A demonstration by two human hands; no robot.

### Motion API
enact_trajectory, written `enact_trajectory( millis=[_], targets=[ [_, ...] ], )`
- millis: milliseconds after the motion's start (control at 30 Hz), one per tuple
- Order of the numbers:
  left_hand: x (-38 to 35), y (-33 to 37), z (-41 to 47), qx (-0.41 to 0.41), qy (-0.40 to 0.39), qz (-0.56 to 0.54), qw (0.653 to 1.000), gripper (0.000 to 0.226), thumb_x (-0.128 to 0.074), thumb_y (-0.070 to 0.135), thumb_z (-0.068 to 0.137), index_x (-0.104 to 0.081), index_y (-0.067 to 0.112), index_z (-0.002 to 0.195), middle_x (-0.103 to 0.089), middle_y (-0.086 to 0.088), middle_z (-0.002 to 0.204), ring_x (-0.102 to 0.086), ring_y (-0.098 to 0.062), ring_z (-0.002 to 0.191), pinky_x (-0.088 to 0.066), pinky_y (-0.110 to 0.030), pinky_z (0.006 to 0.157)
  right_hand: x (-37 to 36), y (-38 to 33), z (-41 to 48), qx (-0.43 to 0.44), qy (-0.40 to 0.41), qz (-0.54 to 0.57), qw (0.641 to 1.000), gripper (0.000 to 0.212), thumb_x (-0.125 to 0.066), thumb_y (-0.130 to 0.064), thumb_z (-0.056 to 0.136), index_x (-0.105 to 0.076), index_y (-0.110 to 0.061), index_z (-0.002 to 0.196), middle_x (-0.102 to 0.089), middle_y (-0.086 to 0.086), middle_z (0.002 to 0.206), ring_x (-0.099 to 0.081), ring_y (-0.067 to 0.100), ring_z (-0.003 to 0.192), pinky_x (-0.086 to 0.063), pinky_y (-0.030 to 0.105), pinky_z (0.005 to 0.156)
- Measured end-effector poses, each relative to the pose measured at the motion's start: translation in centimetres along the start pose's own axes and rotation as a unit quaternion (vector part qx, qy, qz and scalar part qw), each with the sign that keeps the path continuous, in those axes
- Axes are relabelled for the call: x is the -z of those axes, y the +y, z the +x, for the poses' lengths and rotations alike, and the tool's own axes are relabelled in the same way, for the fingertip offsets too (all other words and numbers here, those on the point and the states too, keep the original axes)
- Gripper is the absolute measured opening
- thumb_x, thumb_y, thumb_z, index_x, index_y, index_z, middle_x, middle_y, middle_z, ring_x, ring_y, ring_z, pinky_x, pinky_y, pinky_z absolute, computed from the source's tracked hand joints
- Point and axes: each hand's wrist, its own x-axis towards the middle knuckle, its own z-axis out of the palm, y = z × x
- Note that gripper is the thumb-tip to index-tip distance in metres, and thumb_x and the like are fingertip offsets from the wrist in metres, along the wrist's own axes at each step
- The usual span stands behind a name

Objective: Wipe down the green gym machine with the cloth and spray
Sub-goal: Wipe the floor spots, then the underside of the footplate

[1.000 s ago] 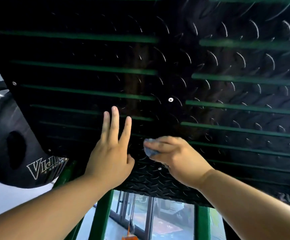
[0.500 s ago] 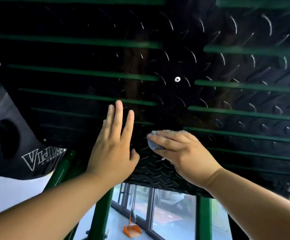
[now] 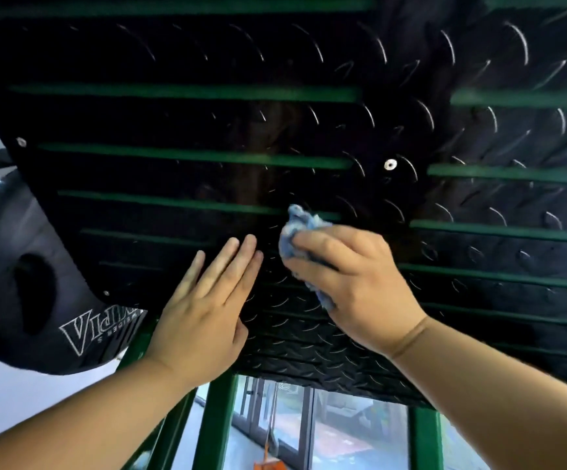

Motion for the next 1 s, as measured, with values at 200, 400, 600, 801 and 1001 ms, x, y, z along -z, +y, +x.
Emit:
enact_trajectory(
  millis=[200,400,600,801,1001],
  targets=[
    [-0.1,-1.5,-1.4,-0.028,-0.03,0.01,0.999,0.079,-0.036,0.023,0.077,-0.016,0.012,0.152,-0.005,-0.003,0.162,-0.009,-0.022,0.149,-0.023,-0.045,0.111,-1.3,-2.5,-2.4,-0.004,-0.096,0.013,0.995,0.034,-0.044,-0.019,0.089,-0.076,-0.021,0.101,-0.067,-0.006,0.116,-0.052,0.015,0.108,-0.037,0.03,0.087],
    [-1.1,-2.0,-1.5,-0.042,-0.024,0.016,0.999,0.077,-0.036,0.021,0.08,-0.015,0.01,0.152,-0.008,-0.007,0.162,-0.013,-0.025,0.148,-0.027,-0.048,0.11,2.0,-1.6,4.5,-0.107,0.125,-0.019,0.986,0.039,-0.054,-0.001,0.079,-0.073,-0.015,0.11,-0.062,0.005,0.122,-0.047,0.025,0.111,-0.038,0.04,0.088],
    [-1.6,-3.4,-3.4,-0.055,-0.08,0.007,0.995,0.083,-0.06,0.02,0.073,-0.028,0.013,0.15,-0.013,-0.002,0.161,-0.018,-0.02,0.147,-0.031,-0.047,0.112,-3.5,-4.2,-1.9,-0.058,-0.093,-0.013,0.994,0.033,-0.047,-0.02,0.085,-0.076,-0.025,0.1,-0.066,-0.008,0.119,-0.047,0.013,0.112,-0.031,0.03,0.088],
    [1.8,-2.7,-2.1,-0.027,0.041,-0.209,0.977,0.071,-0.056,0.047,0.082,-0.028,0.032,0.145,-0.032,0.001,0.15,-0.049,-0.023,0.126,-0.045,-0.037,0.101,-1.6,-7.4,2.3,-0.302,-0.058,0.28,0.909,0.043,-0.057,0.002,0.079,-0.055,-0.029,0.108,-0.062,-0.015,0.101,-0.057,0.005,0.088,-0.048,0.02,0.074],
    [3.9,-1.9,2.7,-0.061,0.131,-0.183,0.972,0.03,-0.059,0.019,0.077,-0.05,0.027,0.104,-0.045,0.006,0.106,-0.052,-0.021,0.092,-0.054,-0.04,0.056,0.0,-8.4,1.8,-0.403,-0.035,0.403,0.821,0.023,-0.064,-0.018,0.09,-0.056,-0.026,0.11,-0.067,-0.014,0.101,-0.063,-0.001,0.095,-0.052,0.016,0.079]
  ],
)
